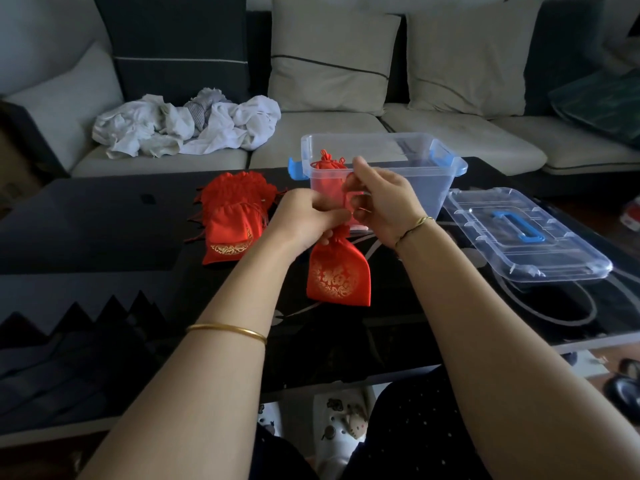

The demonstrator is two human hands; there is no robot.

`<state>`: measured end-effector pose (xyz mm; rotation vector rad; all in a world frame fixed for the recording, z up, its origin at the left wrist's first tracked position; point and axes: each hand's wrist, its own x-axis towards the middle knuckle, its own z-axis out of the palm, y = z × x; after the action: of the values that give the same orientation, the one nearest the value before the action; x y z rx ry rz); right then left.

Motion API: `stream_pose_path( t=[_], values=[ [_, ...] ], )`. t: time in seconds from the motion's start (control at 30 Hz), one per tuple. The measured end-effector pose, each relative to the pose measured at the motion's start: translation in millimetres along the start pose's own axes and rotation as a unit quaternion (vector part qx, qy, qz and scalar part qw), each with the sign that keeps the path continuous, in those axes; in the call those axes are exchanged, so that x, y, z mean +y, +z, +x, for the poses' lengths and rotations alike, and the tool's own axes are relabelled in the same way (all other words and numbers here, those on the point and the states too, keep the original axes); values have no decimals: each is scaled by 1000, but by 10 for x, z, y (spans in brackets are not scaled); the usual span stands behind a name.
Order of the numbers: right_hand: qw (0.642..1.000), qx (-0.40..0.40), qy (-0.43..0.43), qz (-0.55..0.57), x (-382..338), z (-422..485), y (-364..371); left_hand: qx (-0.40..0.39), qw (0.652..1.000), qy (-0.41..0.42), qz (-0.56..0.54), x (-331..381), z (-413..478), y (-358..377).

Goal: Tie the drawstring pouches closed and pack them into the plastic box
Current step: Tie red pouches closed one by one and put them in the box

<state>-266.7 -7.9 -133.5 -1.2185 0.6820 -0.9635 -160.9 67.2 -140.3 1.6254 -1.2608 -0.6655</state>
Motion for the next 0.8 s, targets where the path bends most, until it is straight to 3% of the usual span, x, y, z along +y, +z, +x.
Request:
stream_pose_path(
  t=[0.2, 0.33, 0.57, 0.8],
  values=[
    [986, 15, 42, -163, -27, -37, 43, 13, 999, -21, -40, 0, 22, -6],
    [982, -26, 61, -179, -18, -73, 32, 33, 996, -28, -74, -16, 34, -32],
    [966, -45, -37, -253, 28, -65, 23, 101, 986, -57, -118, -77, 78, -34],
    [903, -56, -175, -388, 40, -80, 38, 123, 975, -86, -164, -43, 68, -36]
  ],
)
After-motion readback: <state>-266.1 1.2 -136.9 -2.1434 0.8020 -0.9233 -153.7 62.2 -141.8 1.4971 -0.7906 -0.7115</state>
